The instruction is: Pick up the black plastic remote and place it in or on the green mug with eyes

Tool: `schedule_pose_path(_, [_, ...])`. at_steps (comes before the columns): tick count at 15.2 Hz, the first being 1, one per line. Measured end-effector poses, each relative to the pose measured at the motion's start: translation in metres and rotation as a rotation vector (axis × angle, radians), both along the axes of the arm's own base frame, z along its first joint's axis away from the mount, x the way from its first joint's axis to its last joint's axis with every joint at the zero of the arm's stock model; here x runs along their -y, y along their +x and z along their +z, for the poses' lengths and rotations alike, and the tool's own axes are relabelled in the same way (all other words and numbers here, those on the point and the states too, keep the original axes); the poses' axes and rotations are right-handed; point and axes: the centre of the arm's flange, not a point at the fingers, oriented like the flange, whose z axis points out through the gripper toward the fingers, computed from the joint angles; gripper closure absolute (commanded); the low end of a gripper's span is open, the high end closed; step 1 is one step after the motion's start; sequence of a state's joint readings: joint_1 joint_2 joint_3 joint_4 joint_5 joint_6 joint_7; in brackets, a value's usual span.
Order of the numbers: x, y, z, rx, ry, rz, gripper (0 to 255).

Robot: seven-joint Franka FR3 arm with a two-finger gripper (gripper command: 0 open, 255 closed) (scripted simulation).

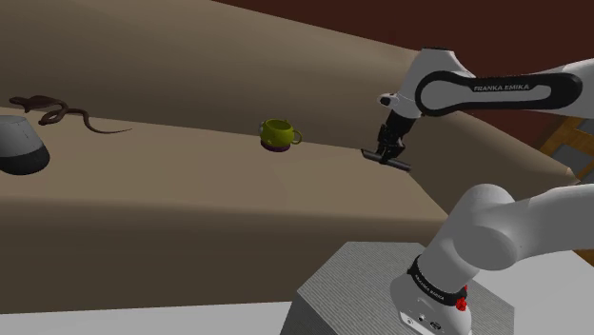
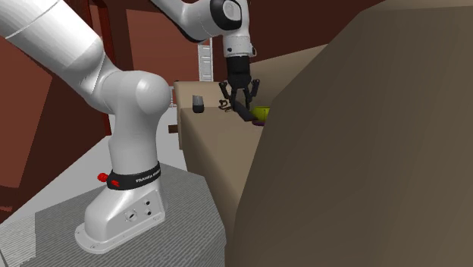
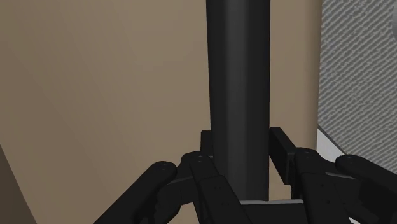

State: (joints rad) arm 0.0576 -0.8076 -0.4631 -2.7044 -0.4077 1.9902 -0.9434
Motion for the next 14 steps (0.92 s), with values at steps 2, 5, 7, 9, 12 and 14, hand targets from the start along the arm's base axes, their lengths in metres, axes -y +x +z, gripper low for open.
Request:
schedule_pose_path(2, [-0.001,0.001,0.012,0.000,0.000,0.000,255])
schedule_pose_path(5, [-0.001,0.001,0.027,0.000,0.000,0.000,255])
schedule_pose_path(7, [0.000,0.001,0.038,0.000,0.000,0.000,255])
schedule_pose_path(9, [0.000,0.002,0.048,0.000,0.000,0.000,255])
schedule_pose_path(12, [-0.005,0.016,0.056,0.000,0.000,0.000,255])
schedule_pose_path(14, [-0.010,0.039,0.056,-0.001,0.001,0.000,255])
